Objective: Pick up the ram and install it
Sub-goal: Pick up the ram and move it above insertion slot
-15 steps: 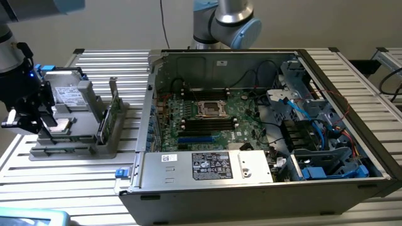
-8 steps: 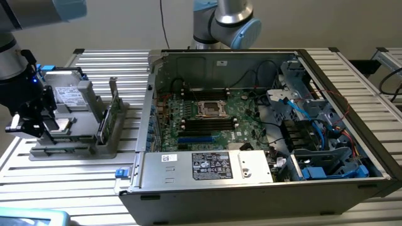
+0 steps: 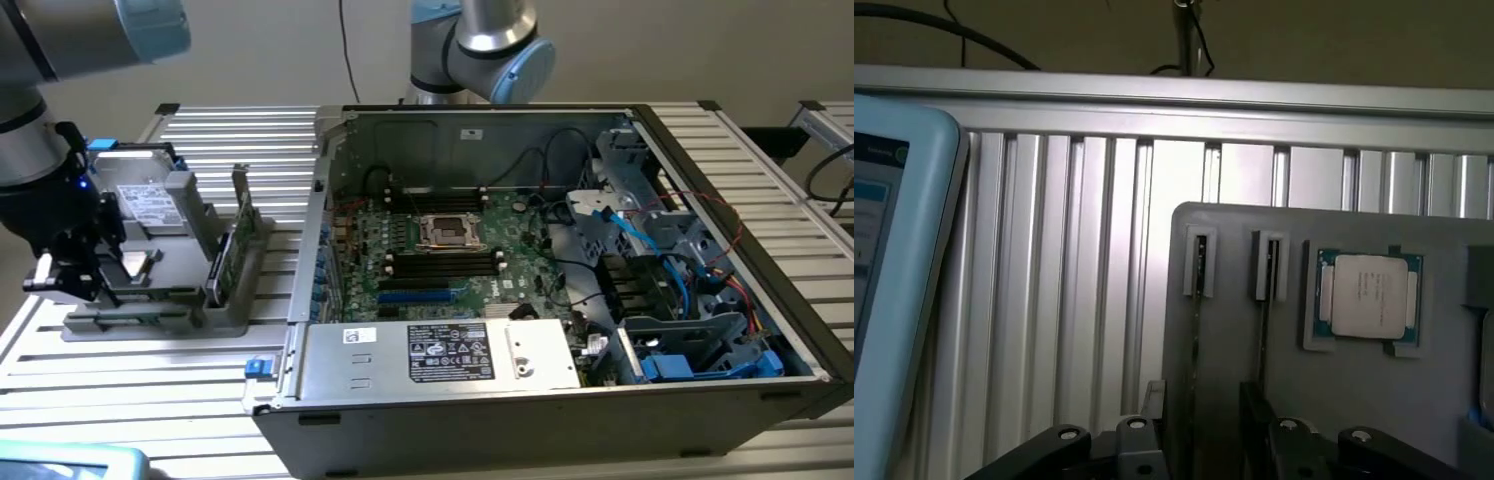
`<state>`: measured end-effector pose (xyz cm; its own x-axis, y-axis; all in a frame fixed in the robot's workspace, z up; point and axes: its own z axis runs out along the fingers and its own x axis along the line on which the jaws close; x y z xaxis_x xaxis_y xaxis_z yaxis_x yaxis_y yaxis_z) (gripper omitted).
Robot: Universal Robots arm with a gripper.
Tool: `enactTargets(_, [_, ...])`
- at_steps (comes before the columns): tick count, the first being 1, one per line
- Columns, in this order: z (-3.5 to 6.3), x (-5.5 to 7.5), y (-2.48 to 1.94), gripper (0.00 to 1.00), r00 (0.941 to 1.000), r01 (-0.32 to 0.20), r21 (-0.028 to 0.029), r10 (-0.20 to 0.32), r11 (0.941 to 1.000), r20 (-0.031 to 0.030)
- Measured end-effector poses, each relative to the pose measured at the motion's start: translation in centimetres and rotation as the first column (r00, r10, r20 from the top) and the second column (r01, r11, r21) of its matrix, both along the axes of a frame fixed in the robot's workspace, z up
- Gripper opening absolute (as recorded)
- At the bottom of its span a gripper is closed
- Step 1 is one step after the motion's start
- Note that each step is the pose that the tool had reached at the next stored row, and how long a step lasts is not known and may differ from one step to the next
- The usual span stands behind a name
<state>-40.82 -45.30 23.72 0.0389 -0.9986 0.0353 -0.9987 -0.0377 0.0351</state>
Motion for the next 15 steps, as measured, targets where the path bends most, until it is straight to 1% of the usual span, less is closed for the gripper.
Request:
enactTargets(3, [-0.54, 0.0, -0.06, 0.42, 1.0, 0.0, -0.0001, 0.0, 1.0, 0.0])
enactTargets(15, [-2.73, 0.0, -0.82, 0.42, 1.0, 0.0, 0.0, 0.0, 1.0, 0.0])
